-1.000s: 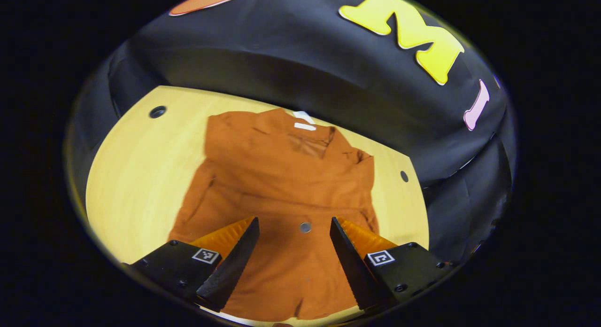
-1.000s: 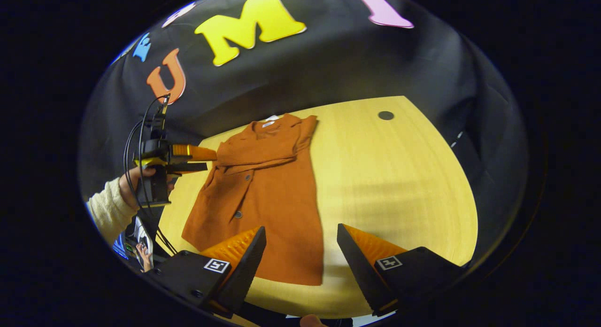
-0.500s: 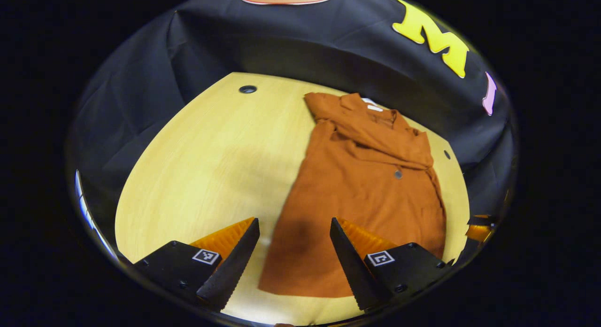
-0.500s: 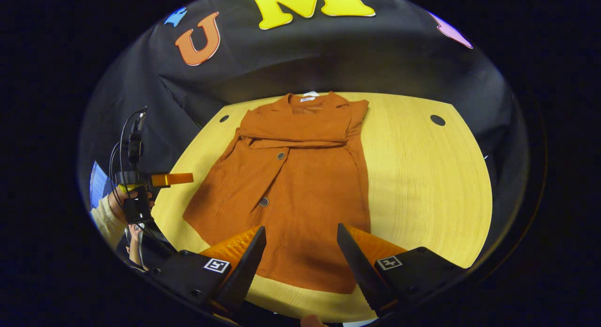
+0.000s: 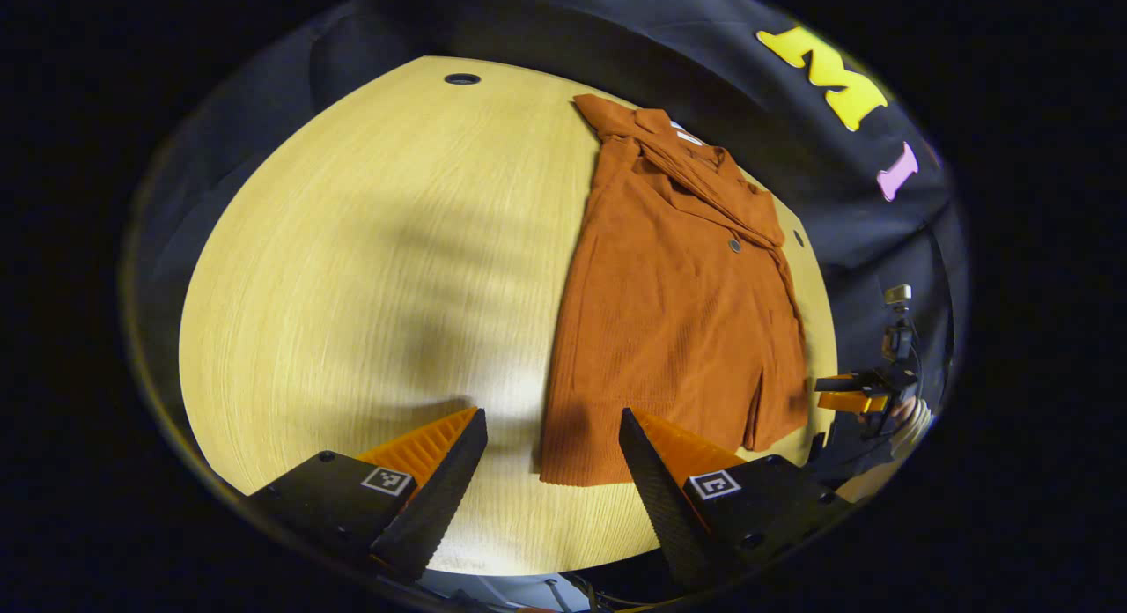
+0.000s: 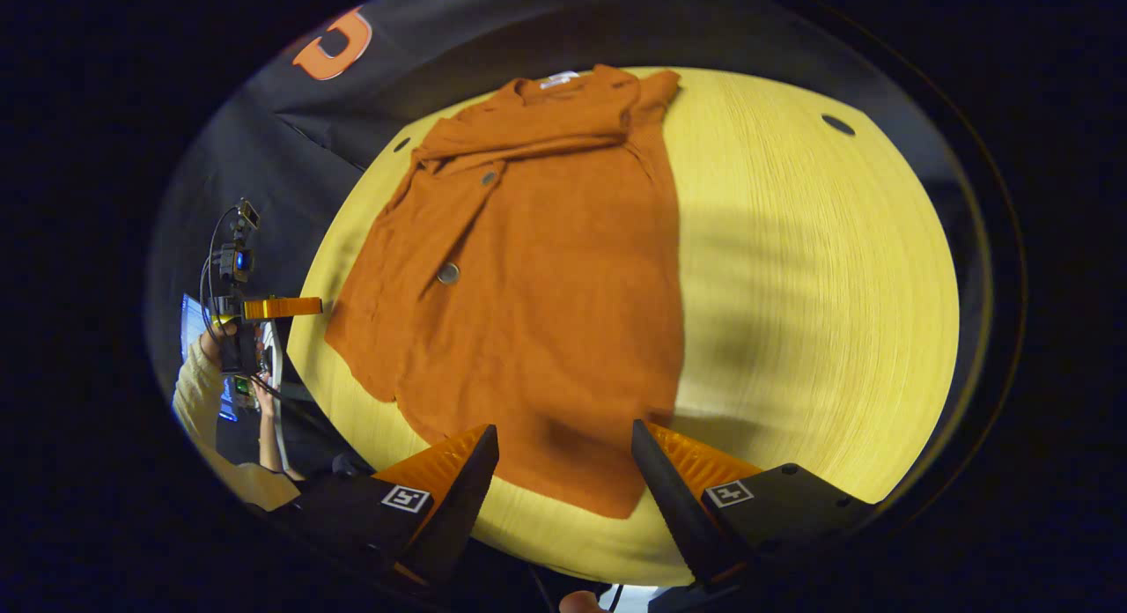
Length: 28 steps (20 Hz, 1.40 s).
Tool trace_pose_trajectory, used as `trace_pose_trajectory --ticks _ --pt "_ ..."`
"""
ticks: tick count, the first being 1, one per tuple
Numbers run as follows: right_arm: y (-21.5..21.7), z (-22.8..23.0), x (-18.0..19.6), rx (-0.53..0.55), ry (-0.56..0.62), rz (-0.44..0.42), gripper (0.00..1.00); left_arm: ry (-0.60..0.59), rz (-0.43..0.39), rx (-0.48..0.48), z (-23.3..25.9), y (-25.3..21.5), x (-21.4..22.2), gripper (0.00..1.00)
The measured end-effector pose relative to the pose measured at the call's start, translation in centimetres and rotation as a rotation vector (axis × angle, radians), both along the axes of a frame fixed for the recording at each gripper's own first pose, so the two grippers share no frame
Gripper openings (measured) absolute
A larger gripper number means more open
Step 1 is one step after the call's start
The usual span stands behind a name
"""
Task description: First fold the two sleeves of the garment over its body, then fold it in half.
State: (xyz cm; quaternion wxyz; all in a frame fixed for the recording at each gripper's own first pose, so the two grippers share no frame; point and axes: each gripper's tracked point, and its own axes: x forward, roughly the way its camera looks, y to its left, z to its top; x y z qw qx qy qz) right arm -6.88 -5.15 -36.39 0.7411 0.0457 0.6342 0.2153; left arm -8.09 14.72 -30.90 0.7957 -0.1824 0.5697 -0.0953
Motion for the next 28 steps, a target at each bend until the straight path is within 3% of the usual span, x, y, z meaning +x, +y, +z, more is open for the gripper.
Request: trace_pose_trajectory --ticks 3,6,8,9,14,18,19,20,21,25,28 --pt "-3.4 -0.9 -0.5 -0.005 0.040 -0.029 0.97 0.067 -0.014 -0.080 -0.1 0.3 -0.4 0.99" --pt "-4.3 -1.2 -1.8 0.087 0.153 -0.114 0.97 0.073 -0.048 -0.140 -0.1 0.5 0.4 0.98" --pt "-4.6 -1.8 -2.0 0.114 0.182 -0.126 0.97 0.088 -0.065 -0.162 -0.3 0.7 0.5 0.98" --pt "-4.4 -1.7 -1.5 0.136 0.187 -0.134 0.93 0.105 -0.077 -0.173 -0.3 0.9 0.5 0.98" --pt "-3.2 -1.6 -0.3 0.214 0.241 -0.137 0.93 0.167 -0.135 -0.221 -0.4 0.9 1.1 0.98" --pt "-1.6 -1.5 -0.4 0.262 0.278 -0.139 0.94 0.263 -0.169 -0.345 -0.3 -0.4 0.4 0.97" --pt "-1.2 -1.5 -0.2 0.282 0.288 -0.157 0.93 0.274 -0.162 -0.382 -0.2 -1.0 0.6 0.92" --pt "-0.9 -1.6 -0.1 0.295 0.300 -0.175 0.94 0.271 -0.153 -0.409 0.0 -1.3 0.8 0.99" --pt "-0.5 -1.6 -0.2 0.310 0.306 -0.185 0.92 0.269 -0.151 -0.427 0.1 -1.6 0.7 0.90" --pt "0.9 -1.7 -0.6 0.332 0.327 -0.167 0.87 0.267 -0.153 -0.443 0.1 -2.3 0.6 0.88" --pt "2.3 -1.7 -0.9 0.345 0.339 -0.144 0.86 0.277 -0.152 -0.444 -0.2 -3.4 0.5 0.78"
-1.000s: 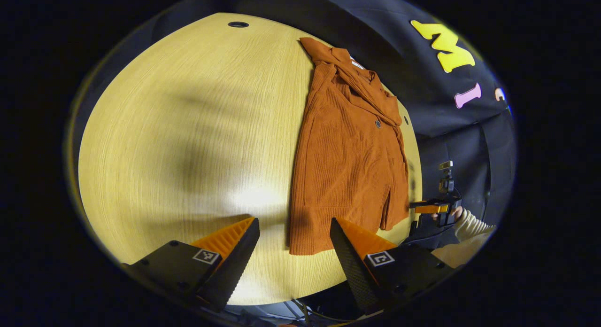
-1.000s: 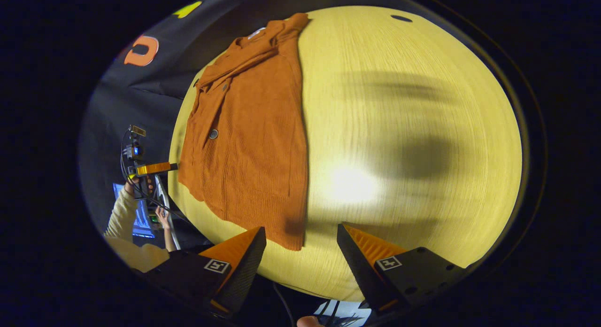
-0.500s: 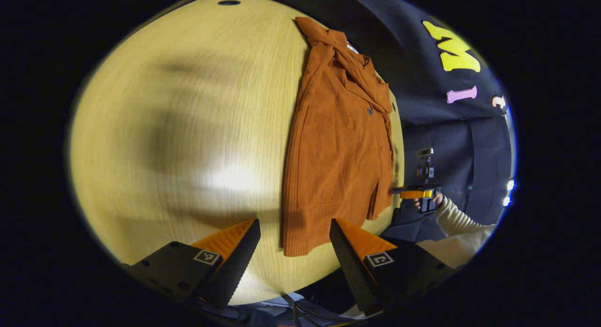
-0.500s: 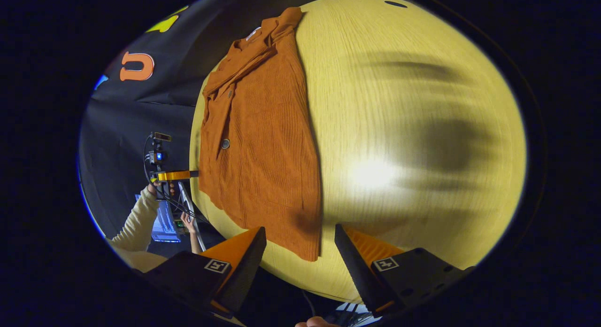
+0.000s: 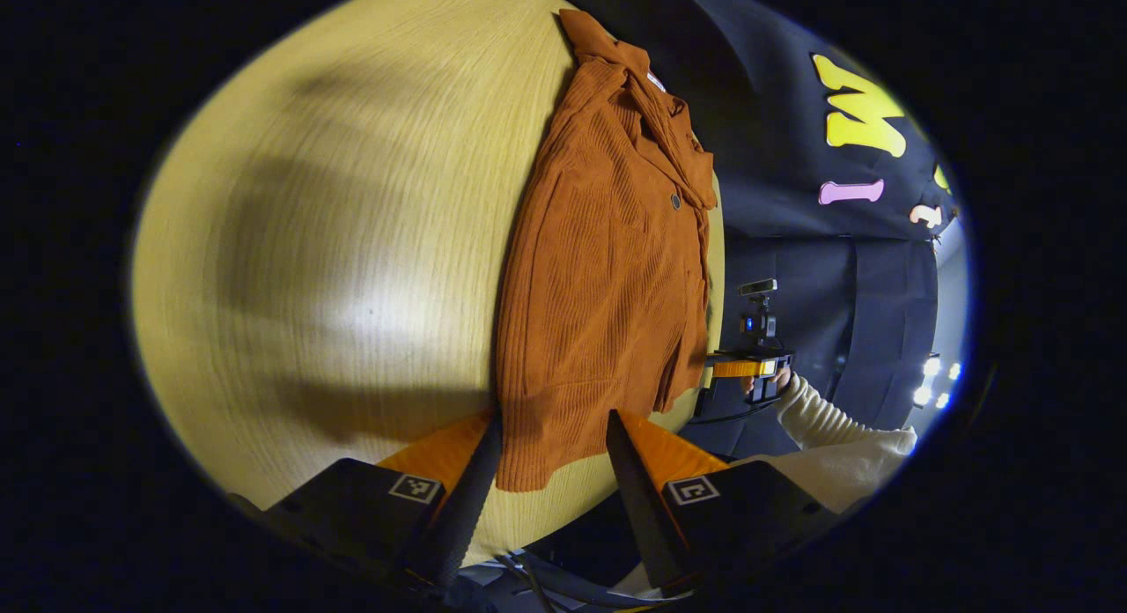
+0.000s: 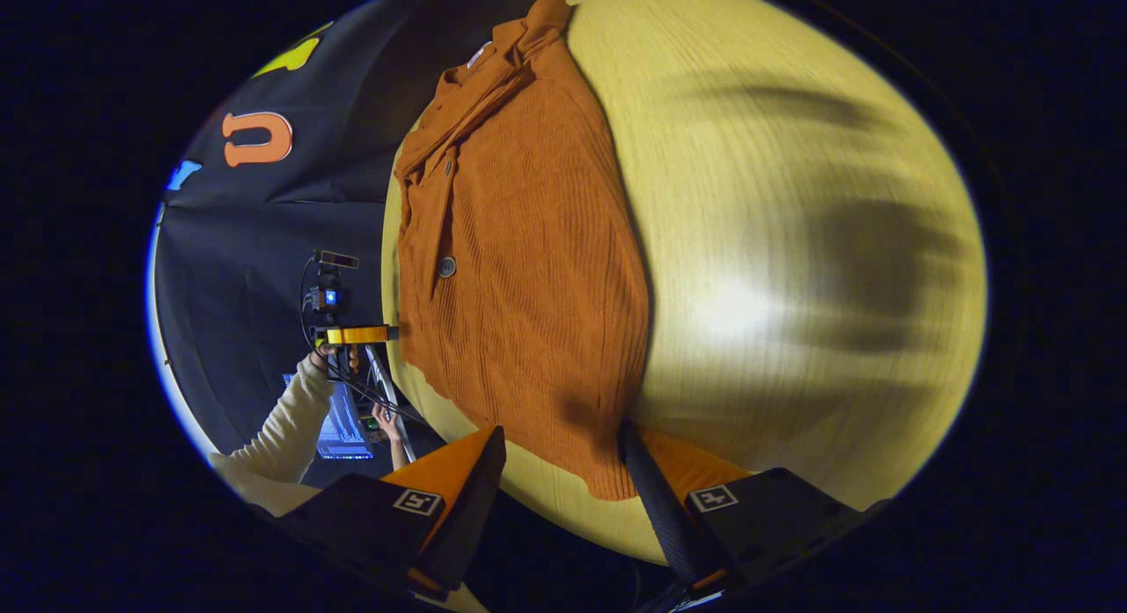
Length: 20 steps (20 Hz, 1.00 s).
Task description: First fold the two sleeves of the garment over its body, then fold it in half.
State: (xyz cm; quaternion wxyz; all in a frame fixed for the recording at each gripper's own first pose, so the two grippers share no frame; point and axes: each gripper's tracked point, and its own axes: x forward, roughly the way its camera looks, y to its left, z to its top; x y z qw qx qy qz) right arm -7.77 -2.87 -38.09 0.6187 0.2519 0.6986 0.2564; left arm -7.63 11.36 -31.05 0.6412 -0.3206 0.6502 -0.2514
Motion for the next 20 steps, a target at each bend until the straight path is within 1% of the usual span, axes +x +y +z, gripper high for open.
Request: trace_pose_trajectory --ticks 1,2,3,4,5,6,7,8,9,10,11,12,13,14,16,18,20 --pt "0.1 -0.6 0.0 -0.024 -0.003 0.011 0.86 0.003 -0.006 0.004 -0.2 -0.4 -0.3 0.75" --pt "0.2 -1.3 -0.1 -0.043 -0.007 0.013 0.84 0.005 -0.015 0.009 -0.3 -0.9 -0.7 0.80" --pt "0.6 -1.4 -0.3 -0.038 -0.003 0.010 0.64 0.011 -0.032 0.021 -0.7 -1.2 -0.9 0.64" --pt "0.6 -1.1 0.1 -0.030 0.000 0.000 0.54 0.019 -0.037 0.033 -1.0 -1.4 -1.0 0.59" --pt "0.8 -1.1 0.2 -0.022 0.011 -0.016 0.52 0.032 -0.032 0.042 -1.2 -1.4 -1.0 0.45" --pt "0.7 -1.4 0.2 -0.032 0.020 -0.024 0.52 0.041 -0.032 0.052 -1.3 -1.5 -0.9 0.40" --pt "0.4 -2.4 0.0 -0.067 0.020 -0.019 0.51 0.044 -0.031 0.076 -1.6 -1.4 -1.0 0.29" --pt "0.6 -2.3 0.0 -0.061 0.025 -0.031 0.30 0.042 -0.035 0.100 -1.6 -1.2 -0.9 0.22" --pt "0.3 -1.7 0.4 -0.054 0.027 -0.033 0.08 0.034 -0.032 0.121 -1.4 -1.8 -0.8 0.08" --pt "0.8 -2.1 0.0 -0.052 0.021 -0.030 0.10 0.022 -0.037 0.143 -1.4 -1.9 -0.7 0.07" --pt "1.1 -2.7 0.3 -0.064 0.008 -0.022 0.10 0.014 -0.038 0.170 -1.6 -2.0 -0.5 0.06" --pt "0.6 -2.1 0.2 -0.080 -0.002 -0.021 0.10 0.002 -0.034 0.206 -1.7 -2.1 -0.4 0.05" --pt "0.7 -2.3 0.2 -0.091 -0.024 -0.013 0.04 -0.016 -0.034 0.241 -2.1 -2.1 -0.2 0.04" --pt "0.5 -2.1 0.2 -0.097 -0.047 -0.011 0.04 -0.045 -0.032 0.275 -2.2 -2.1 0.1 0.03" --pt "0.9 -0.8 0.5 -0.062 -0.064 -0.045 0.04 -0.069 -0.032 0.294 -2.0 -2.6 0.5 0.03" --pt "1.2 1.0 1.2 -0.028 -0.096 -0.090 0.04 -0.069 -0.006 0.297 -0.7 -3.1 0.7 0.03" --pt "1.9 3.8 2.1 0.026 -0.140 -0.117 0.04 -0.103 0.021 0.270 1.8 -3.9 1.4 0.03"
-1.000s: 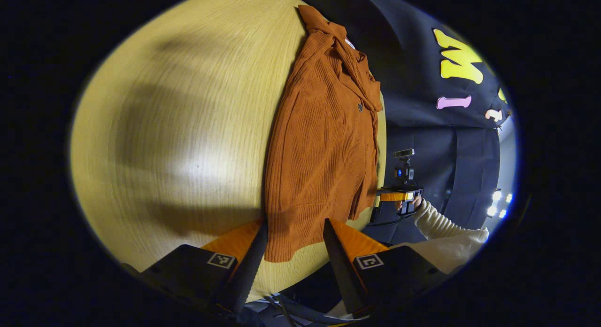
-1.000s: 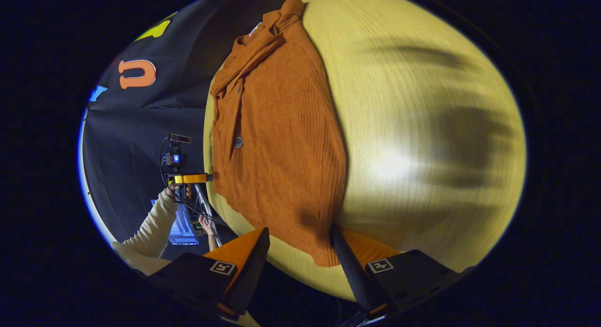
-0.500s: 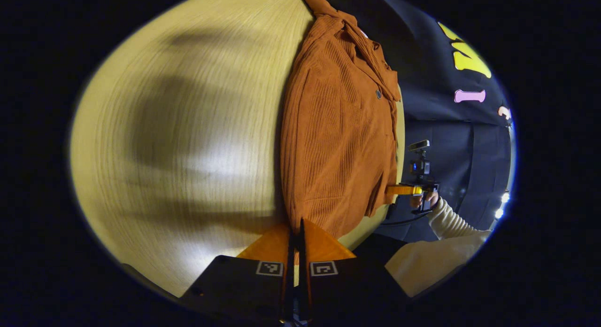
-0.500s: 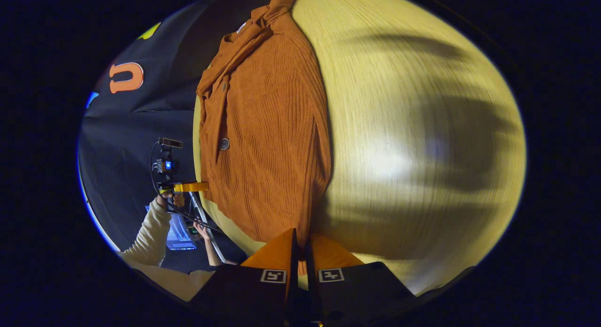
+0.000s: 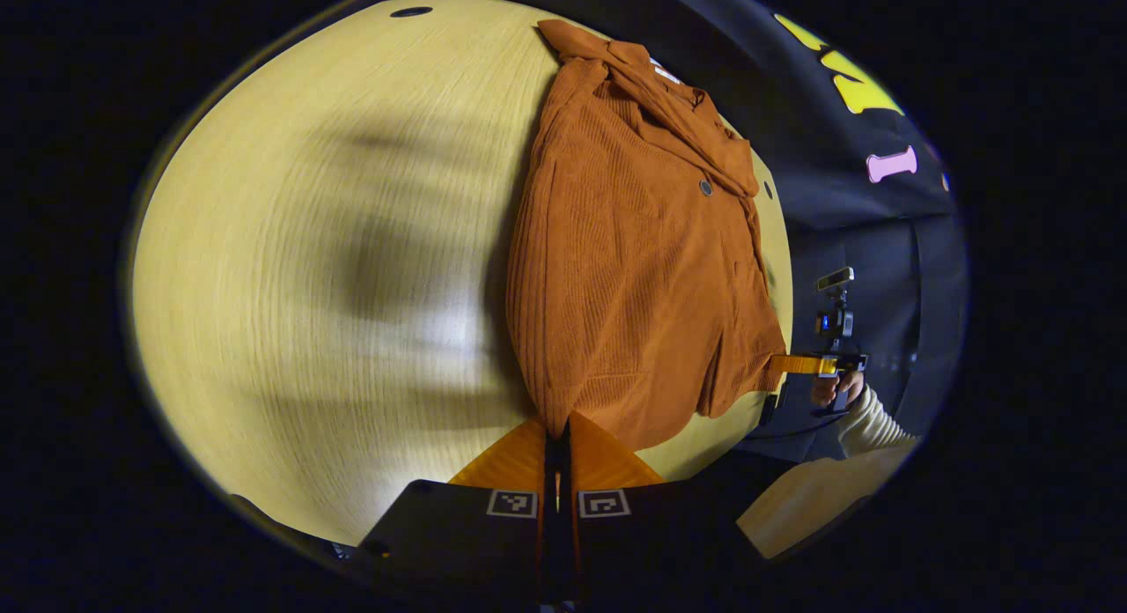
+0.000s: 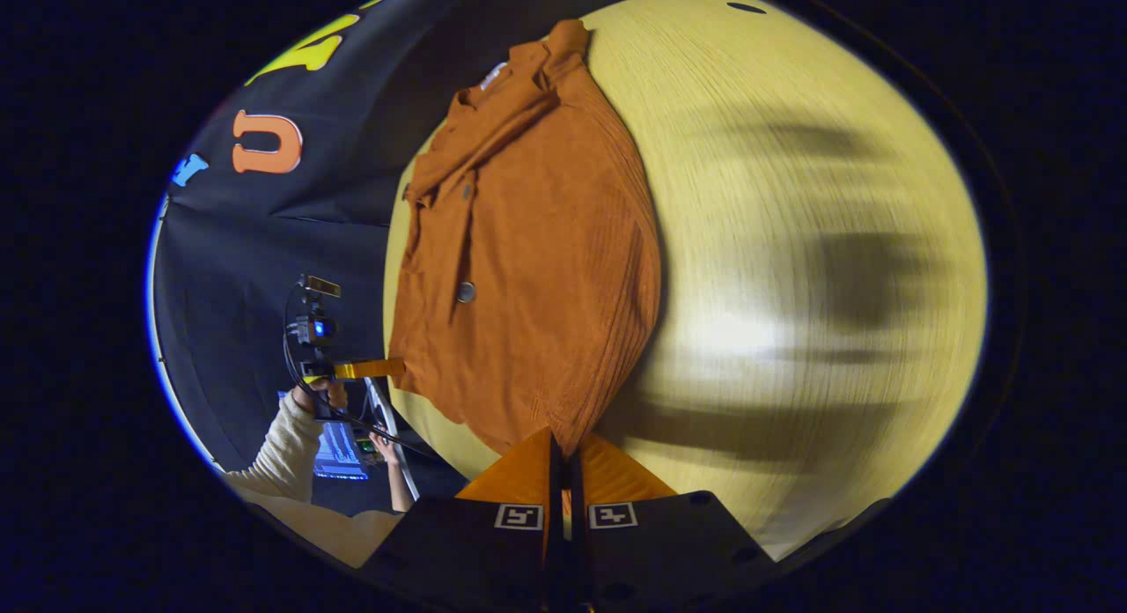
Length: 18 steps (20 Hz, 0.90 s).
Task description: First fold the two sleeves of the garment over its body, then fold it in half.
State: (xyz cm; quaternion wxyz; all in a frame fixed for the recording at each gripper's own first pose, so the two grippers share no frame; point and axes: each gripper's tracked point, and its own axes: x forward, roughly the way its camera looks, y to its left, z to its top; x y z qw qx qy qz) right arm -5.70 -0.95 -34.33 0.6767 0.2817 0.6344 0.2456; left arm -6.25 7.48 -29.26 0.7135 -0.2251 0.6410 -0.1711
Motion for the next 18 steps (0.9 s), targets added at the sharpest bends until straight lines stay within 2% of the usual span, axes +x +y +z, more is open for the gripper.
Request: trace_pose_trajectory --ticks 4,8,14,18 --pt "1.9 5.7 2.3 0.087 -0.097 -0.017 0.04 -0.132 0.015 -0.056 6.5 -1.2 2.5 0.03" --pt "3.7 11.1 6.4 0.136 -0.191 -0.015 0.04 -0.270 0.025 -0.104 13.0 -1.8 6.0 0.03" --pt "5.4 18.4 15.9 0.120 -0.358 -0.014 0.04 -0.431 0.046 -0.084 18.7 -1.3 14.2 0.03" --pt "6.2 20.5 23.9 0.076 -0.428 -0.058 0.04 -0.474 0.092 -0.069 20.2 -1.7 21.2 0.03"
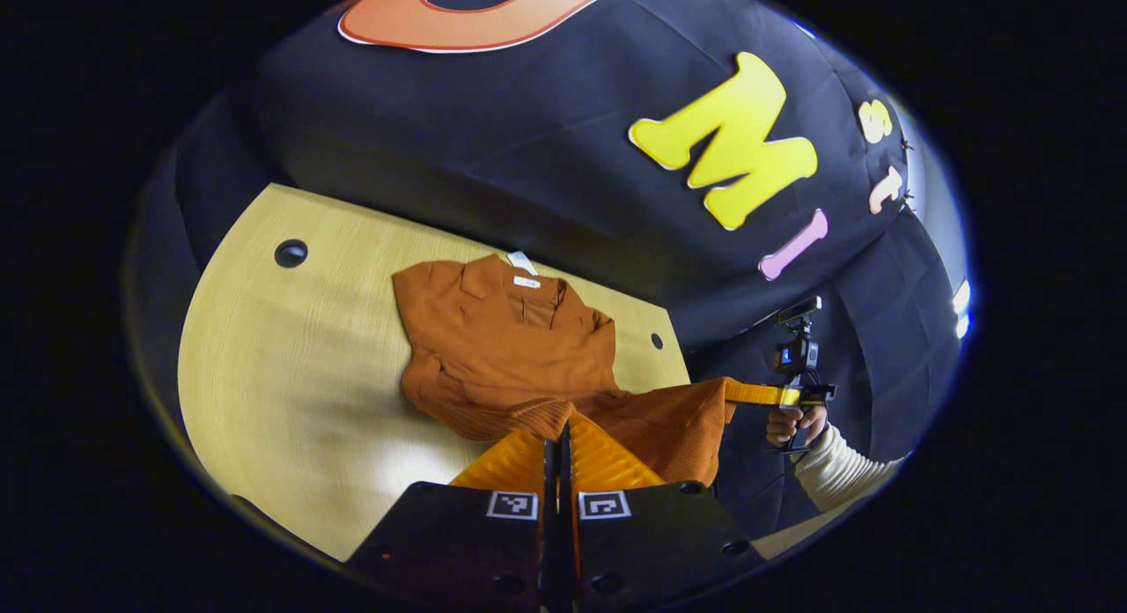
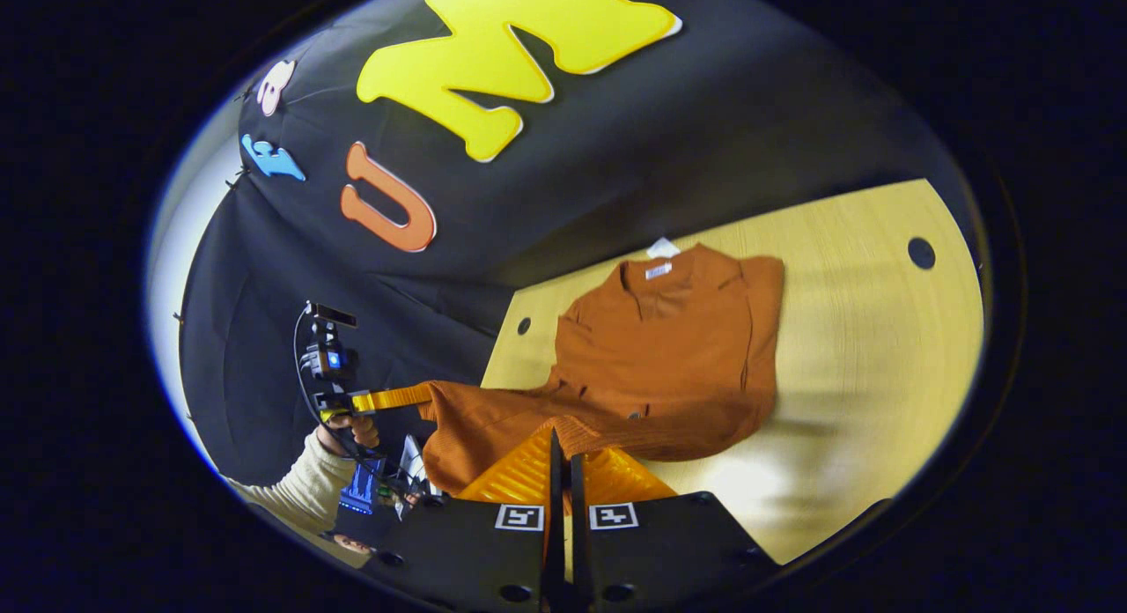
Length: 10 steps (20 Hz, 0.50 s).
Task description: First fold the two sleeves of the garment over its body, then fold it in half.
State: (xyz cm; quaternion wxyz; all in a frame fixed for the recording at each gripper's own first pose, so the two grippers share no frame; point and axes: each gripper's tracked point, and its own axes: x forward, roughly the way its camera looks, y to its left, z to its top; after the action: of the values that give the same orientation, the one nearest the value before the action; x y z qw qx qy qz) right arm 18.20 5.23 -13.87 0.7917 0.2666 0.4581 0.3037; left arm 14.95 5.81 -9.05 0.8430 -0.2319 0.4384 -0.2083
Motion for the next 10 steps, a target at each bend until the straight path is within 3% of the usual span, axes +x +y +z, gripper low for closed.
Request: trace_pose_trajectory --ticks 5,8,10 --pt "-0.1 -2.2 9.4 -0.036 -0.001 -0.106 0.04 -0.033 0.007 0.061 -3.2 -0.6 8.0 0.03" --pt "0.0 -6.5 13.6 -0.044 0.021 -0.161 0.04 0.022 -0.010 0.123 -8.9 -0.3 11.0 0.03" --pt "-0.2 -9.6 16.2 -0.024 0.061 -0.214 0.04 0.085 -0.003 0.113 -12.5 -0.8 12.5 0.03"
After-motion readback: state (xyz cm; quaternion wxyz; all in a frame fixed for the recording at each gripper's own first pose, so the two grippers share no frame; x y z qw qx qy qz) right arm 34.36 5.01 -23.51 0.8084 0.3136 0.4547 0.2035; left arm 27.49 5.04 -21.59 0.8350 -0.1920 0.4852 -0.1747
